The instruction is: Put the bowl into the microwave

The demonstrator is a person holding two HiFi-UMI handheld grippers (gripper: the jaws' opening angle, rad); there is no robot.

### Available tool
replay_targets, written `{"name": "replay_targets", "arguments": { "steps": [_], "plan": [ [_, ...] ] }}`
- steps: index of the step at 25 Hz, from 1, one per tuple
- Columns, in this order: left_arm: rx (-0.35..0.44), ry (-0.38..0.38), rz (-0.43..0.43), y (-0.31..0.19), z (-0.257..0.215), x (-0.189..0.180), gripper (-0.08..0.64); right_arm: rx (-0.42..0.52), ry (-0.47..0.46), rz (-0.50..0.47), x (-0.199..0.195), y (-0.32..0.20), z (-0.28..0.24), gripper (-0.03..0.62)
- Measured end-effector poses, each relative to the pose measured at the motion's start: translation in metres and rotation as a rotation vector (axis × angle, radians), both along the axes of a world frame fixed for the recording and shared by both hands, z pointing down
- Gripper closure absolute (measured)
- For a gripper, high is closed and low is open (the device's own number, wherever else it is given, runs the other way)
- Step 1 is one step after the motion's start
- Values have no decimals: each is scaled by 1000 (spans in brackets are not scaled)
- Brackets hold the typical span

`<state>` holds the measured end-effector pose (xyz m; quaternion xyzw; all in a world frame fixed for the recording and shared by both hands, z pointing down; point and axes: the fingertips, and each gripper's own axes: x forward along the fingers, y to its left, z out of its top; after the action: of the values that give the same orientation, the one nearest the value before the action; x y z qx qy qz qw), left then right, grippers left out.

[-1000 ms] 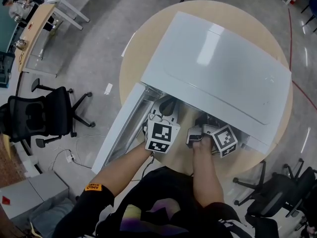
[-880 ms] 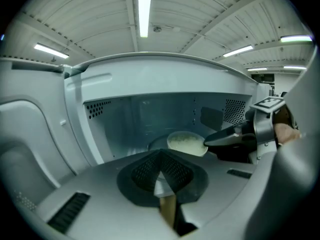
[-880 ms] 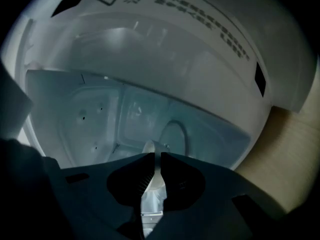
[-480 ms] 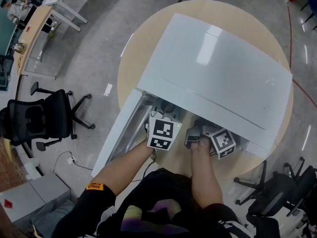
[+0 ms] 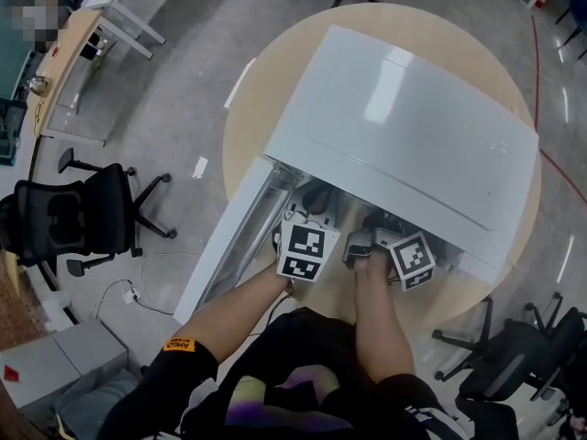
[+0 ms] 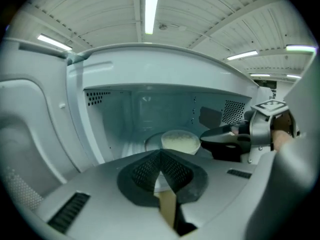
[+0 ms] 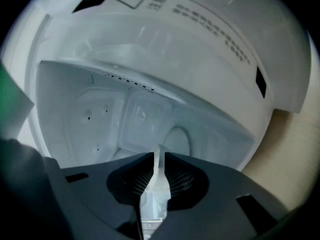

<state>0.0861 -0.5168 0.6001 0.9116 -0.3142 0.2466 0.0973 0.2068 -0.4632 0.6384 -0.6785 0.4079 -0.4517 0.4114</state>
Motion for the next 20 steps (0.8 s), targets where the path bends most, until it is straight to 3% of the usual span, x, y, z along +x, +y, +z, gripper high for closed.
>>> {"name": "replay_targets", "arguments": {
  "steps": [7,11,16,20],
  "plan": [
    [-16,40,-53,40,-23,-41,514,-57,106,-51,-15,42,-19,538],
    [-19,88,-84,77,-43,-73,514,-57,253,-186,-53,67,-50,540],
    [9,172,-103,122,-71,-105,514,18,506,-379,-112,95,-107,540],
    [16,205,-105,176,-86,-144,514,-21,642,-505,-162,149,-124,556]
  ]
}}
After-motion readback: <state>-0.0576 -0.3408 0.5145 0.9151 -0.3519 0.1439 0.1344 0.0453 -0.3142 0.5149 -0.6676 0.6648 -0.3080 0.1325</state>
